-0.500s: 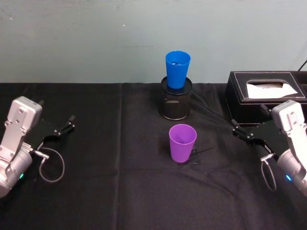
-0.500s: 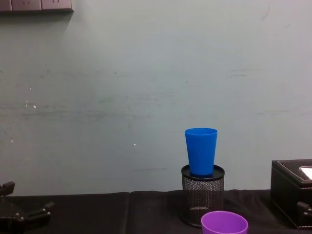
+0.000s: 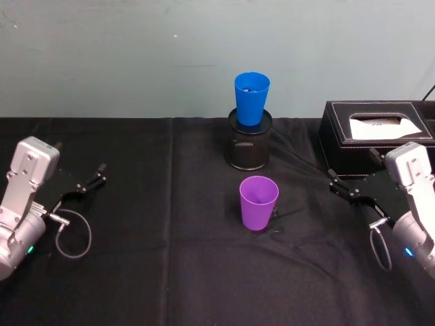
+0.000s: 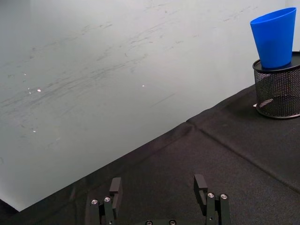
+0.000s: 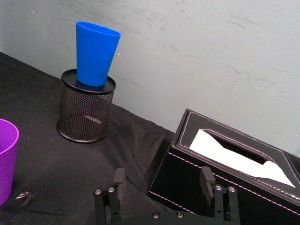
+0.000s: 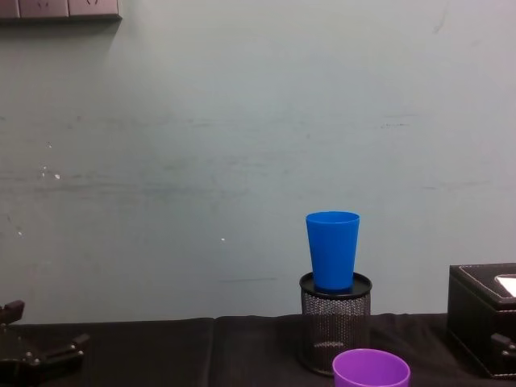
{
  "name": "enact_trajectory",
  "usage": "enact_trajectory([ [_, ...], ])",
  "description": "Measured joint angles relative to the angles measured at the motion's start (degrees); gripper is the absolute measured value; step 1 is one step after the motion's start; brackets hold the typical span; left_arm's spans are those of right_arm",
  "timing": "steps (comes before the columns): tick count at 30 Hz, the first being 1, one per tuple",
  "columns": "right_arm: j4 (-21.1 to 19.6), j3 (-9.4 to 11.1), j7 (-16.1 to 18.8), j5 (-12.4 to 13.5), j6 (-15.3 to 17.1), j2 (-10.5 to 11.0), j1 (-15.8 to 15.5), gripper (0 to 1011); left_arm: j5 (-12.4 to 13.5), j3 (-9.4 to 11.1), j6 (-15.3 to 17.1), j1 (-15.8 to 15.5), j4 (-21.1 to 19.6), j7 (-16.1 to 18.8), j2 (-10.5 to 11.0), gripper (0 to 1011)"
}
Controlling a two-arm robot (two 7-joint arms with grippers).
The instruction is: Pick up one cup with a gripper and tap it against the other cup.
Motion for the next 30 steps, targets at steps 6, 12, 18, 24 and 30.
enact_trajectory([
  [6, 0.00, 0.00, 0.00, 0.00, 0.00, 0.00, 0.00, 1004, 0.00, 0.00, 0.00, 0.00, 0.00, 0.00, 0.00, 1000],
  [12, 0.00, 0.00, 0.00, 0.00, 0.00, 0.00, 0.00, 1004, 0.00, 0.00, 0.00, 0.00, 0.00, 0.00, 0.00, 1000],
  [18, 0.00, 0.00, 0.00, 0.00, 0.00, 0.00, 0.00, 1004, 0.00, 0.00, 0.00, 0.00, 0.00, 0.00, 0.00, 1000],
  [24, 0.00, 0.00, 0.00, 0.00, 0.00, 0.00, 0.00, 1004, 0.00, 0.00, 0.00, 0.00, 0.00, 0.00, 0.00, 1000],
  [30, 0.00, 0.00, 0.00, 0.00, 0.00, 0.00, 0.00, 1004, 0.00, 0.00, 0.00, 0.00, 0.00, 0.00, 0.00, 1000],
])
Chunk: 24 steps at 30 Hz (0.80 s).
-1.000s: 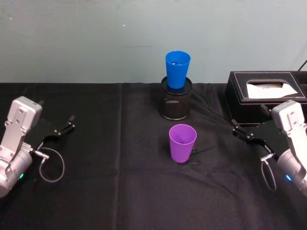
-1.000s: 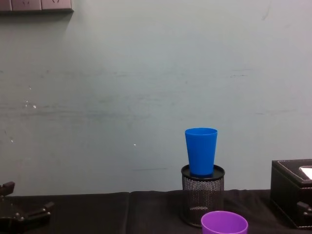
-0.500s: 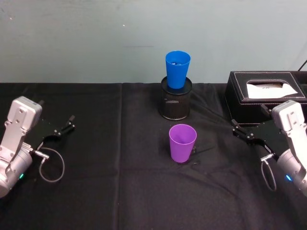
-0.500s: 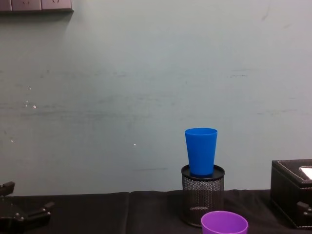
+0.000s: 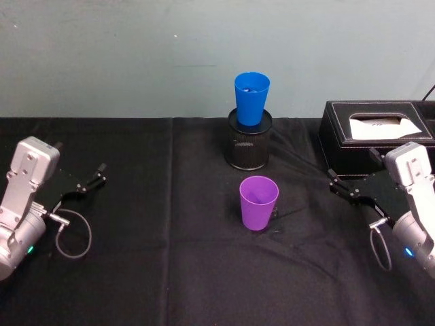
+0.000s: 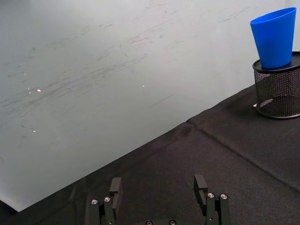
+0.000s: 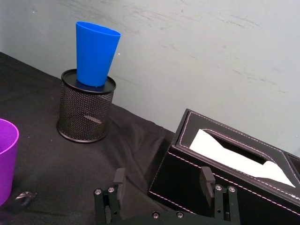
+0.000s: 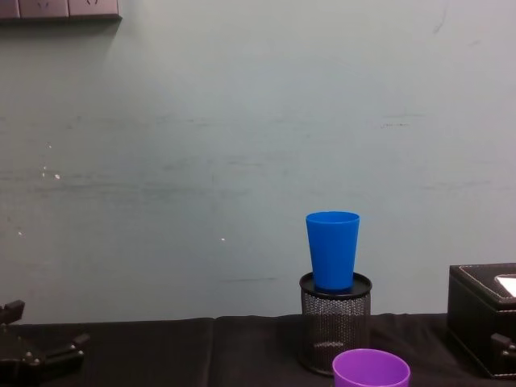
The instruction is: Pick up one cup with a gripper and tap it against the other cup.
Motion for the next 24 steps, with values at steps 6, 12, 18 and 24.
enact_trajectory([
  [6, -0.99, 0.08, 1.72, 0.00, -0.10, 0.32, -0.73, 1004, 0.00, 0.00, 0.00, 0.00, 0.00, 0.00, 0.00, 1000],
  [12, -3.17, -0.07, 9.41, 3.07, -1.03, 1.52, -2.36, 1004, 0.00, 0.00, 0.00, 0.00, 0.00, 0.00, 0.00, 1000],
  [18, -4.13, -0.42, 15.31, 5.78, -1.45, 1.58, -3.26, 1004, 0.00, 0.00, 0.00, 0.00, 0.00, 0.00, 0.00, 1000],
  [24, -3.17, -0.58, 21.16, 9.70, -1.58, -0.42, -2.98, 1004, 0.00, 0.00, 0.00, 0.00, 0.00, 0.00, 0.00, 1000],
])
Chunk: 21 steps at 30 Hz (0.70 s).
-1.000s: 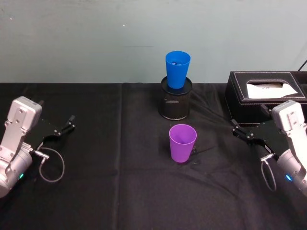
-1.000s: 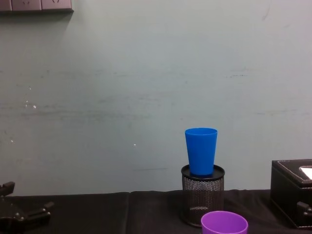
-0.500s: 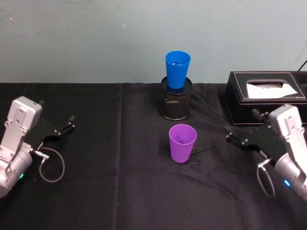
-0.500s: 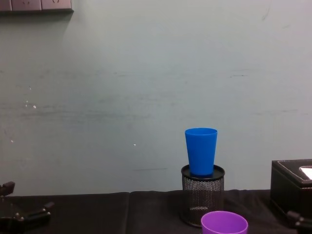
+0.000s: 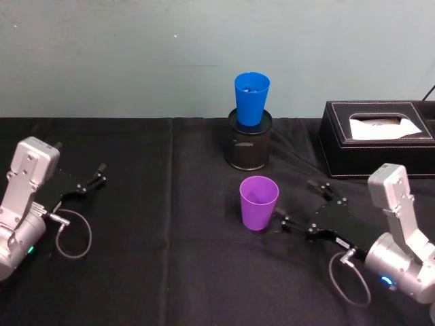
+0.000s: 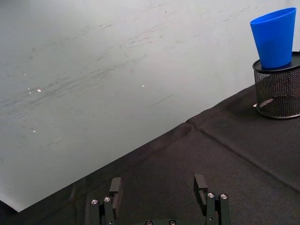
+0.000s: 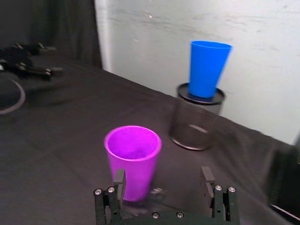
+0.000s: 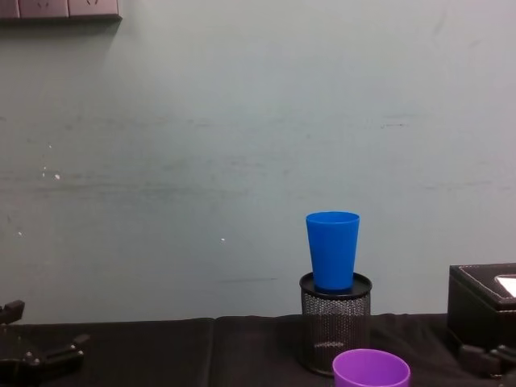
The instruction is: Pick up one cup with a gripper and tap it against the other cup.
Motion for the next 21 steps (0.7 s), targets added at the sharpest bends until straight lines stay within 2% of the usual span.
enact_trajectory([
  [9, 3.93, 0.20, 4.74, 3.21, 1.02, -3.86, 1.87, 1004, 0.00, 0.00, 0.00, 0.00, 0.00, 0.00, 0.00, 1000],
  [21, 7.33, 0.26, 7.65, 3.22, 2.30, -7.30, 4.06, 1004, 0.00, 0.00, 0.00, 0.00, 0.00, 0.00, 0.00, 1000],
])
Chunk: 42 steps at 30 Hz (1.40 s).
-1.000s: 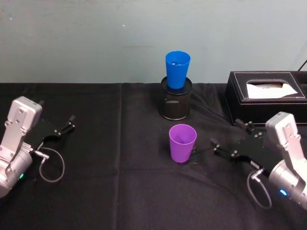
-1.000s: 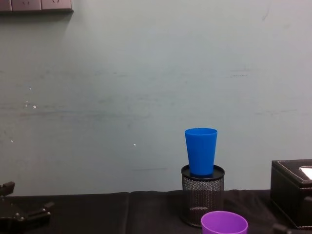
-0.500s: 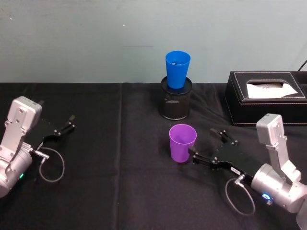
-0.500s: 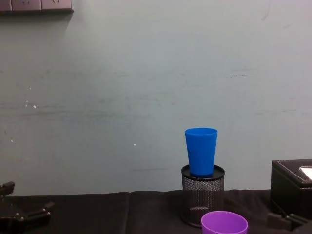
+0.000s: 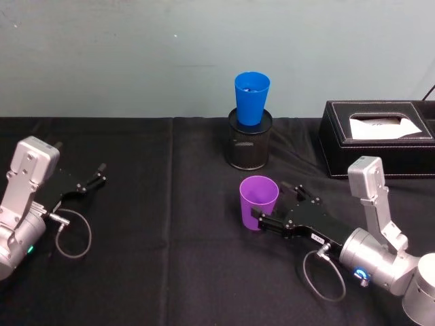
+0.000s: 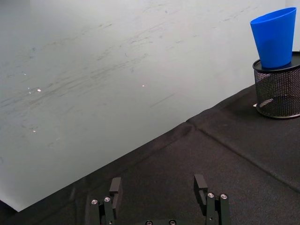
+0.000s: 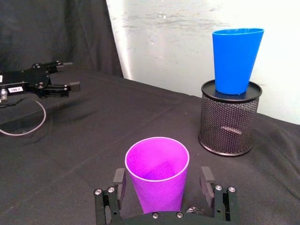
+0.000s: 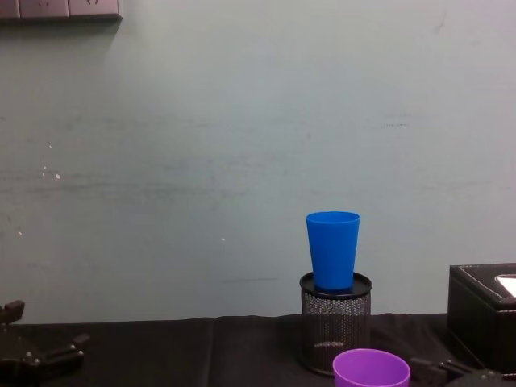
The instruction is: Pick up one cup with a gripper and tap it against the other cup.
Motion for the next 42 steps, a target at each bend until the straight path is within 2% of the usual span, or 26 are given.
enact_trajectory([
  [13, 4.51, -0.30, 1.67, -2.57, 0.74, -3.17, 3.17, 1004, 0.00, 0.00, 0.00, 0.00, 0.00, 0.00, 0.00, 1000],
  [27, 7.66, 0.25, 2.69, -4.95, 0.17, -5.66, 5.07, 1004, 0.00, 0.00, 0.00, 0.00, 0.00, 0.00, 0.00, 1000],
  [32, 8.03, 0.56, 2.97, -5.38, 0.12, -6.22, 5.26, 924, 0.00, 0.00, 0.00, 0.00, 0.00, 0.00, 0.00, 1000],
  [37, 8.06, 0.90, 3.09, -5.56, 0.49, -6.54, 5.28, 785, 0.00, 0.00, 0.00, 0.00, 0.00, 0.00, 0.00, 1000],
  [42, 6.65, 1.38, 3.11, -5.54, 1.18, -6.48, 4.68, 752, 0.00, 0.00, 0.00, 0.00, 0.00, 0.00, 0.00, 1000],
])
